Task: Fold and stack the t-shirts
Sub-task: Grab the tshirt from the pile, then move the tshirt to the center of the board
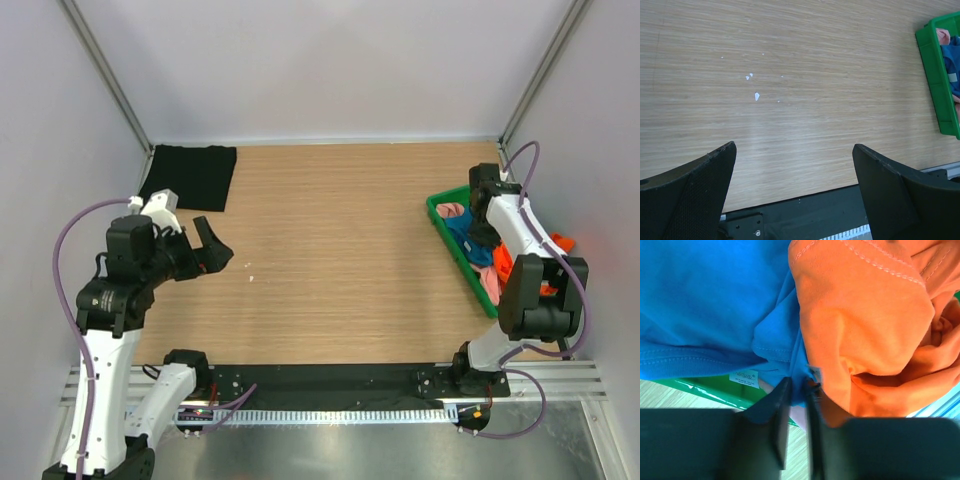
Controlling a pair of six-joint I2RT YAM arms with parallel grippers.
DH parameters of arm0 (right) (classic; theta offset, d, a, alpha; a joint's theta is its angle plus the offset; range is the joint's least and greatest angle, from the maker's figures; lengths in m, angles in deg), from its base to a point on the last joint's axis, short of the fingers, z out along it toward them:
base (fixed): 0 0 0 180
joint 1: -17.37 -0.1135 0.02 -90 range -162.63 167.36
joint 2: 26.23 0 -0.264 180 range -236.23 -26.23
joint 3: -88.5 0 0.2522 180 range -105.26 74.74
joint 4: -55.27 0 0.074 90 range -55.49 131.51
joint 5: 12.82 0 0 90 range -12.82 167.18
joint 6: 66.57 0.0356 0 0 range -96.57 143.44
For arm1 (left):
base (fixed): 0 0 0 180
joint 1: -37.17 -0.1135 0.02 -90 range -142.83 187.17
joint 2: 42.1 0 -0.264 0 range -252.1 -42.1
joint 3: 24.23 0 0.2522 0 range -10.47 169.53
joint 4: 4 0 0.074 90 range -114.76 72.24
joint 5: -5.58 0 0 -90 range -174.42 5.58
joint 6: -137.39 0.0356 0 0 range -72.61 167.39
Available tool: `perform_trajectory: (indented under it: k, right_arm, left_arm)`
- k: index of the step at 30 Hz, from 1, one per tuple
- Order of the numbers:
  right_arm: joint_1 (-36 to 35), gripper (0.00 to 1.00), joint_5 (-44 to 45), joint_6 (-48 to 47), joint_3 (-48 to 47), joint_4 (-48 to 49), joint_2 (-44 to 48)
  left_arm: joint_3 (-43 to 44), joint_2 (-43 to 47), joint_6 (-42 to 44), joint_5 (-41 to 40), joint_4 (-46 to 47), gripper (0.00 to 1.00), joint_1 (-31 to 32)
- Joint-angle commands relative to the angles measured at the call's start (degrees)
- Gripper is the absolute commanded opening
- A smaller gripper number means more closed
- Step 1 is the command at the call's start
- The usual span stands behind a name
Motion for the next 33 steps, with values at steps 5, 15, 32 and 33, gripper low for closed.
perform_trajectory:
  k: [5,15,32,33]
  right_arm:
    - [-0.01,0.02,3.88,0.32,-6.06,-0.43,0.21]
    - [-0.01,0.01,9.19,3.42,-29.81,18.70,6.01]
    - [-10.46,0.01,-38.60,21.66,-52.06,47.09,6.72]
    - [-13.08,0.01,-40.38,28.12,-51.80,48.68,6.54]
  left_arm:
    - [2.06,0.53,1.76,0.19,-0.04,0.99,0.24]
    - [6.45,0.08,1.32,0.19,1.37,0.97,1.12]
    - [13.75,4.83,-5.36,-1.04,-2.50,1.00,1.12]
    - [13.92,5.62,-5.80,-1.22,-2.50,1.00,1.12]
